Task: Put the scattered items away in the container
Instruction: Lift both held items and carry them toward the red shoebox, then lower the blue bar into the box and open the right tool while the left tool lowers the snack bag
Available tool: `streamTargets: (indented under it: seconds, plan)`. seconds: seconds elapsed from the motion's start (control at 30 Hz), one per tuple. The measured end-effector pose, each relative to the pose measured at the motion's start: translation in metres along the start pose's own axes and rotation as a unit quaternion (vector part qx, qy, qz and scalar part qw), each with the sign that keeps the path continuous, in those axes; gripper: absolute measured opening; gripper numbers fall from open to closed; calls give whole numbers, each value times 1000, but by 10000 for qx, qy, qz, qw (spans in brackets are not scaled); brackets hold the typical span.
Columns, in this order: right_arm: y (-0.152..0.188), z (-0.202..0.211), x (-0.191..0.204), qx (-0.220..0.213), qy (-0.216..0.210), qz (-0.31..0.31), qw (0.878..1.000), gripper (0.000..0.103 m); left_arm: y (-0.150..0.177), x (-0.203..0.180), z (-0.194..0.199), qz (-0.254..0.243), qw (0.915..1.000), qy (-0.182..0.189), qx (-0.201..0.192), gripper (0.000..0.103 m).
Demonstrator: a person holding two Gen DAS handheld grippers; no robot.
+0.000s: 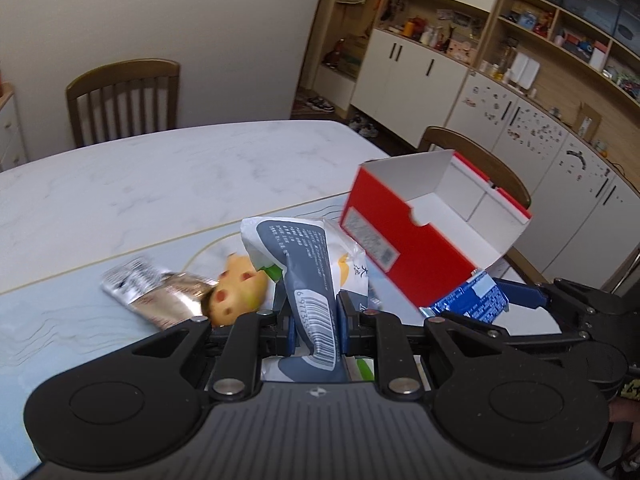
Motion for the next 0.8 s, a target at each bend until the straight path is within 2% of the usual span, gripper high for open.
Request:
streamTargets:
  seconds: [0.37,0.8]
  plan:
    - [-18,2,-60,-103,171,-56,9998,74,-35,-62,-35,-233,9995,216,-90,18]
    - [-42,-7,-134,-210,214,44,9995,74,-76,-123,-76,-396,9990,177,-100,18]
Point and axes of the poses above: each gripper's, at about its wrist camera, not at the fingertips, and z roughly against the way its jaws point, x to its left, y to its underside, the point moved 4 cm from there along -z, roughly the way its jaws point, and after that the axes turned 8 degrees about x, right-handed, at the moved point
